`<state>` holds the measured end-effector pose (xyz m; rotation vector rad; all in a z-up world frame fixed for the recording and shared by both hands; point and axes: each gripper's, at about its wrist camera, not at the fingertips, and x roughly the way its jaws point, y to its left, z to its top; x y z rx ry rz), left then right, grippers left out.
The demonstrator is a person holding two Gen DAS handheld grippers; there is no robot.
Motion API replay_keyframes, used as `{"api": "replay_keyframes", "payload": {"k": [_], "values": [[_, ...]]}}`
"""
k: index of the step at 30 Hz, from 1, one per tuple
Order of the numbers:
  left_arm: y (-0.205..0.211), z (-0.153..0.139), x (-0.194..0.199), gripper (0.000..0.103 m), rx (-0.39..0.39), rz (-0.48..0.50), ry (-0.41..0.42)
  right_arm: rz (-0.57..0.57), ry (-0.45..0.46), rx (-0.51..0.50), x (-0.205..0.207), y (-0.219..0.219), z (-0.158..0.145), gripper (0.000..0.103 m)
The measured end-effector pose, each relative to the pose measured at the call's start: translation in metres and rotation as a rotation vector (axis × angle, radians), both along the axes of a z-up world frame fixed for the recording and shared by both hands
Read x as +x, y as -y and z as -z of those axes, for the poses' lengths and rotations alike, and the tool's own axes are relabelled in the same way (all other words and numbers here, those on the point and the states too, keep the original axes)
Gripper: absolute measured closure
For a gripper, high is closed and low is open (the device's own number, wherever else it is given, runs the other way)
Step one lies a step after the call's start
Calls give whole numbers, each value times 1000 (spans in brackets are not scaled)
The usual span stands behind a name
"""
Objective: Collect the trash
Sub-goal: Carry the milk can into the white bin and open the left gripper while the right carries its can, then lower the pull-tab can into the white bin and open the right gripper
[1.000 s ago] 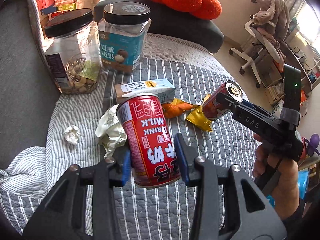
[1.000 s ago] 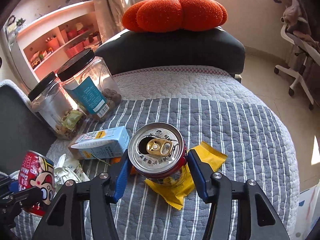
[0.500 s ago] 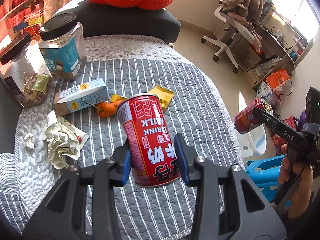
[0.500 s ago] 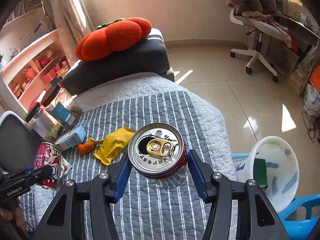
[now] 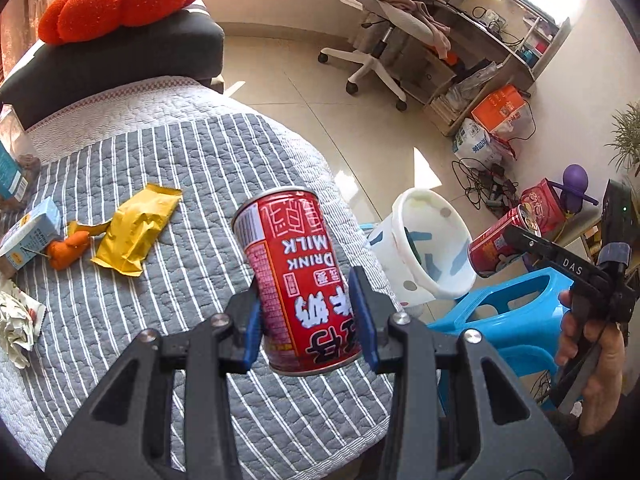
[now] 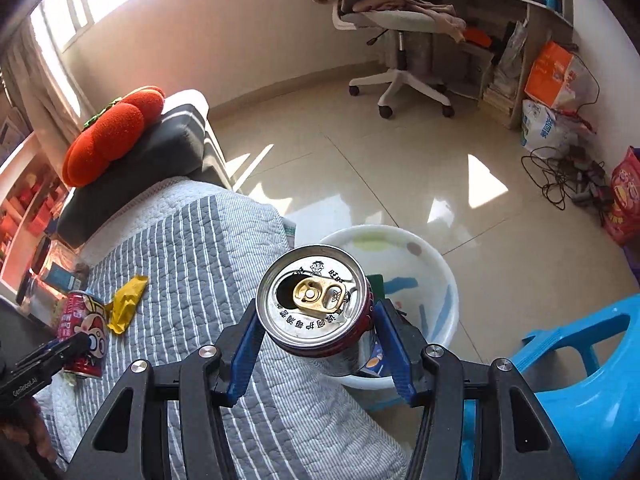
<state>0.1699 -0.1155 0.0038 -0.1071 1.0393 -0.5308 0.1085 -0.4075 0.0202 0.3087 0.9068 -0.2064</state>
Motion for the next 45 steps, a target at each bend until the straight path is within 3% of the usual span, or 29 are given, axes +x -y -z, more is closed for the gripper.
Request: {"api": "replay_keyframes", "payload": {"k": [8, 14, 19, 22, 23, 25, 29, 31, 34, 40, 45], "values": [[89, 8, 5, 61, -54, 129, 4, 93, -7, 78, -26, 61, 9, 46], [152, 21, 14, 61, -91, 239, 35, 122, -14, 105, -33, 77, 15, 46], [175, 38, 23, 61, -82, 279, 35, 132, -2, 124, -31, 81, 14, 46], [176, 44, 25, 61, -92, 290, 26, 143, 2, 136, -29, 86, 15, 46], [174, 44, 25, 55, -90, 287, 23, 147, 3, 139, -29, 87, 15, 46], [170, 40, 24, 25, -82, 265, 37, 151, 2, 144, -29, 89, 16, 46], [154, 27, 20, 18, -14, 231, 77, 160, -4, 149, -28, 92, 19, 46], [143, 27, 19, 1, 38, 208, 64, 165, -8, 154, -26, 93, 20, 46], [122, 31, 17, 1, 102, 157, 48, 163, -16, 164, -22, 93, 23, 46], [78, 33, 10, 1, 129, 82, -1, 141, -43, 167, -6, 86, 32, 46], [49, 24, 2, 1, 174, 48, 32, 135, -66, 161, 5, 79, 39, 46]]}}
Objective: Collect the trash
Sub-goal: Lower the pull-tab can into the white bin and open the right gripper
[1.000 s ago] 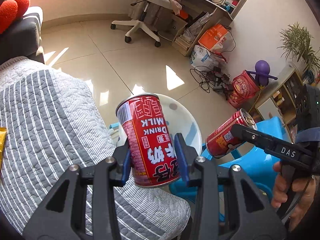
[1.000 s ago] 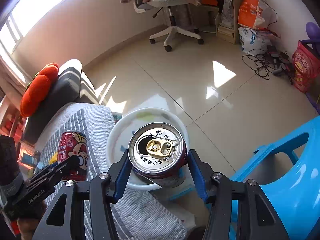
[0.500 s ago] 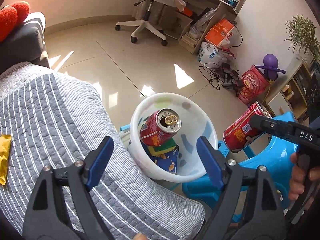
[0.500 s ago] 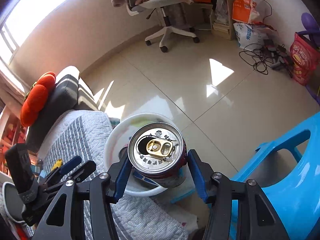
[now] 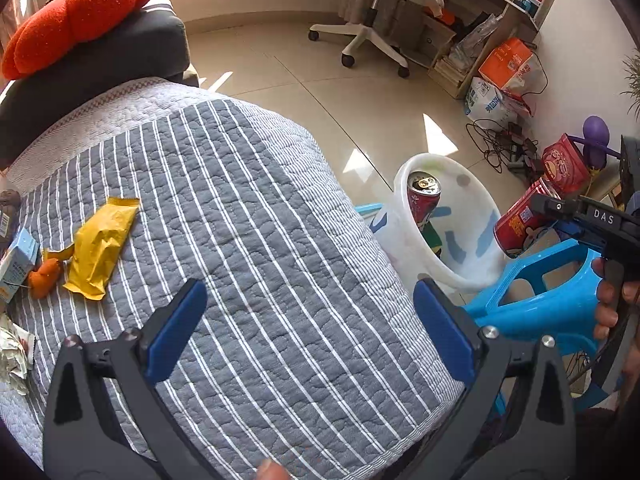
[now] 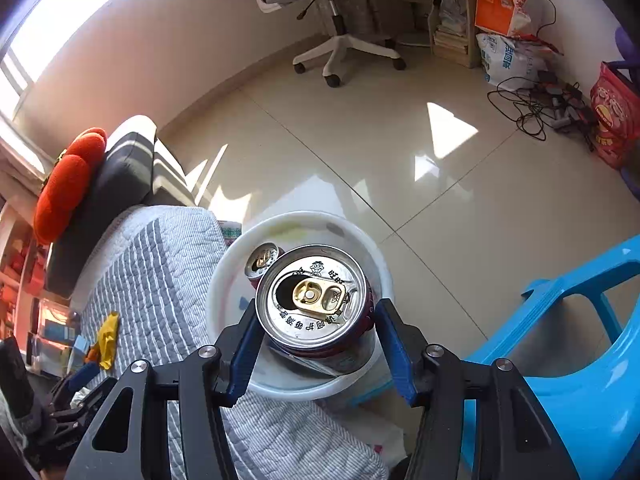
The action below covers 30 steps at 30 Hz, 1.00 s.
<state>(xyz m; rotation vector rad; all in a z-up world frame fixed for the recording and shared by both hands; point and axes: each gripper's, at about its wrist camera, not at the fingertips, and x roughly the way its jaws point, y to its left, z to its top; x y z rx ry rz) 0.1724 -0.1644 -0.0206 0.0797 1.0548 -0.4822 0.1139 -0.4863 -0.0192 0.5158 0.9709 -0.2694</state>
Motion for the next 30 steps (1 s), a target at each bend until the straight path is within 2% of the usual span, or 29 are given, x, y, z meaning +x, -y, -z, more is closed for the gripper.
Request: {"api": "replay_keyframes", "payload": {"k": [6, 9, 10, 20, 30], "values": [[-38, -5, -8, 1, 49, -47, 28, 2, -14, -10, 5, -8, 2, 44], [-57, -6, -10, 1, 56, -76, 23, 5, -1, -9, 4, -13, -2, 27], [-63, -6, -10, 1, 56, -84, 21, 3, 2, -8, 3, -16, -4, 25], [-123, -15, -22, 1, 60, -162, 21, -57, -20, -80, -1, -60, -21, 21], [-193, -16, -28, 1, 65, -276, -10, -191, -1, -120, 11, -137, -33, 19]]}}
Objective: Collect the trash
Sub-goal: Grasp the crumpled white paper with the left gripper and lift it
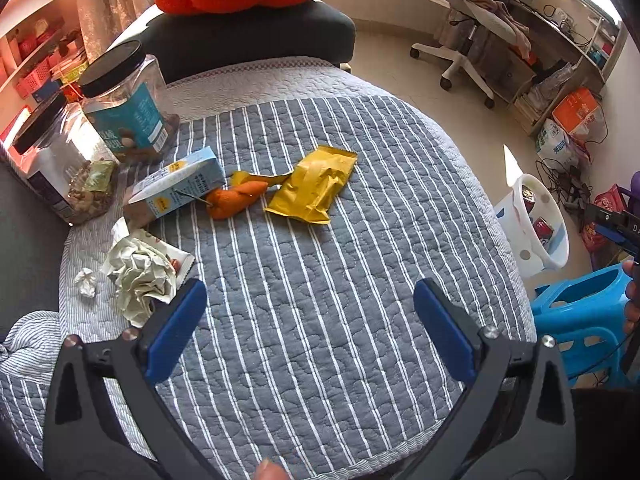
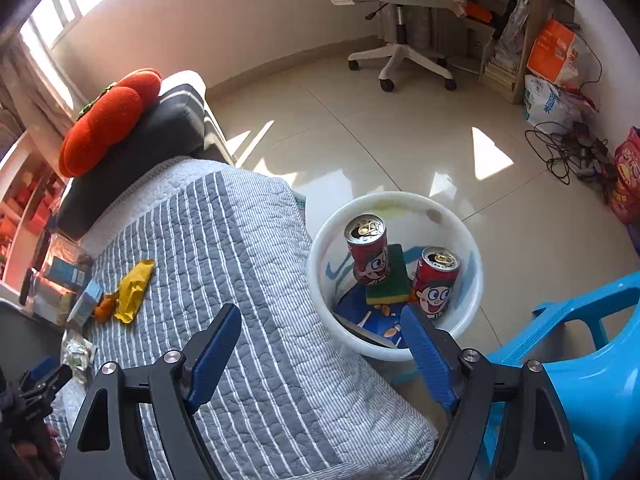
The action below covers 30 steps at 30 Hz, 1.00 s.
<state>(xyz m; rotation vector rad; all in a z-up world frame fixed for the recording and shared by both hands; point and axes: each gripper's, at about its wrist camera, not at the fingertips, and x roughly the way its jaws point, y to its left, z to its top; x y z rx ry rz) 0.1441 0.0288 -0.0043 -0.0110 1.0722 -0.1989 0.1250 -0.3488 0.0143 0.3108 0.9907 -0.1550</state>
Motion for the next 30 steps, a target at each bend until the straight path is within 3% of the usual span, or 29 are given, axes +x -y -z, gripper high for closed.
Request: {"api": "replay_keyframes", "payload": {"k": [13, 20, 26, 29, 30], "values": [[-94, 12, -3, 1, -24, -163, -53, -186, -10, -11, 34, -115, 11, 19], [-143, 44, 13, 1, -57, -267, -165, -286, -45, -40, 52, -172, 28, 19], [-147, 68, 38, 2, -66, -281, -172, -324, -80, -30, 66, -203, 47, 19], [-143, 82, 50, 12, -65, -278, -171, -326, -96, -12, 75, -210, 56, 19], [-142, 87, 53, 25, -60, -274, -176, -324, -102, -7, 79, -212, 59, 19]]}}
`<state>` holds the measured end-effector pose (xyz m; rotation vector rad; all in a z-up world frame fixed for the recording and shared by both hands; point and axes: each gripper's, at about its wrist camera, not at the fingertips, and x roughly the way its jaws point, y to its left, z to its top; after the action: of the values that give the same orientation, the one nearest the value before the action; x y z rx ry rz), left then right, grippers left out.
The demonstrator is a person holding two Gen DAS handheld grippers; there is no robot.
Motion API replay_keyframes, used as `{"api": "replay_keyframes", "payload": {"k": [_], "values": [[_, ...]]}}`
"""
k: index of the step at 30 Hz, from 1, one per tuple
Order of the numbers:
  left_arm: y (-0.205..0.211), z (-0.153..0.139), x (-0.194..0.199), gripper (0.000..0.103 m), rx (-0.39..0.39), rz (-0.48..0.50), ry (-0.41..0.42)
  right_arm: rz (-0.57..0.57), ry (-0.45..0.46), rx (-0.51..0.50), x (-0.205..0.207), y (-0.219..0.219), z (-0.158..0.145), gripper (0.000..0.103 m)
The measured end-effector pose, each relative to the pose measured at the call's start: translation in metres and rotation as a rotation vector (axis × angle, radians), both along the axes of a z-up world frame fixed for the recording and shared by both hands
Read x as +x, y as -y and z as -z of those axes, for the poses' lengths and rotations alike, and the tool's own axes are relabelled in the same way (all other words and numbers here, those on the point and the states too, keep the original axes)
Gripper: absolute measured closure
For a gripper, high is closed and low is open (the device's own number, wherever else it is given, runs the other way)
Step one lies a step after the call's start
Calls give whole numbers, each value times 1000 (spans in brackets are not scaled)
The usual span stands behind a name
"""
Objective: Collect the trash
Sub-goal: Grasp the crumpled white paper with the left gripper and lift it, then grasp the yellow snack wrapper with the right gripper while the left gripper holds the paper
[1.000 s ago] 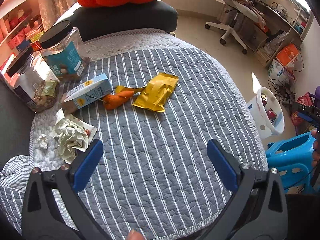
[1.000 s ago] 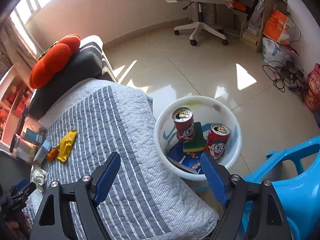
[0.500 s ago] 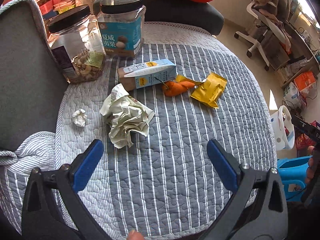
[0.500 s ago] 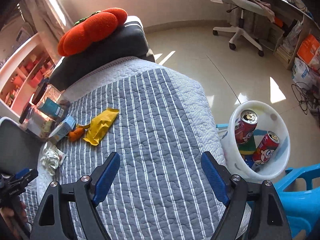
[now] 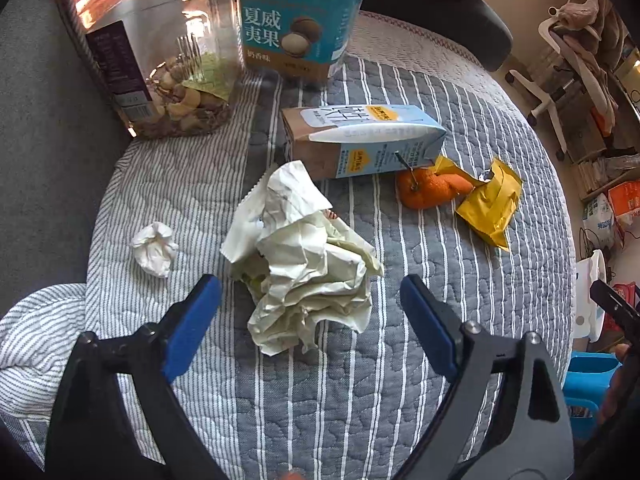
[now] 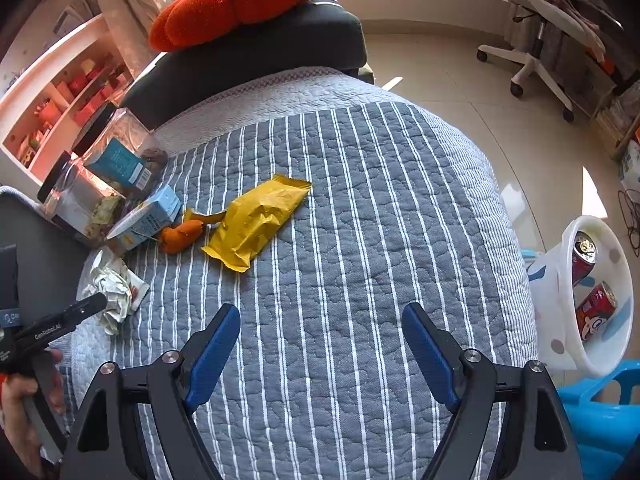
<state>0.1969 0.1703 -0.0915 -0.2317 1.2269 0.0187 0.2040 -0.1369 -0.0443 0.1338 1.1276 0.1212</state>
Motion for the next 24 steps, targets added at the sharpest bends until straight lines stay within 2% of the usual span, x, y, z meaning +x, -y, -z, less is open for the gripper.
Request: {"api": "replay_keyframes", "payload": {"k": [1, 2, 4, 7, 17, 21, 24], "values": [[0, 5, 2, 41, 7, 3, -15, 3, -7, 4, 4, -1, 3, 19], [0, 10, 3, 48, 3, 1, -31, 8, -14, 6, 8, -2, 7, 19], [-2, 14, 1, 55, -13, -21, -52, 16, -33, 11, 15, -4, 15, 19], [-5, 4, -6, 63, -35, -24, -31, 19, -50, 31, 30, -10, 25, 19], [-5, -43, -26, 65, -117, 11, 70, -8, -53, 142, 79, -57, 57, 19], [9, -49, -26, 65, -96, 58, 80, -4, -50, 107, 95, -72, 73, 19], [10, -44, -23, 65, -83, 65, 65, 6, -56, 59, 99, -78, 84, 27]]}}
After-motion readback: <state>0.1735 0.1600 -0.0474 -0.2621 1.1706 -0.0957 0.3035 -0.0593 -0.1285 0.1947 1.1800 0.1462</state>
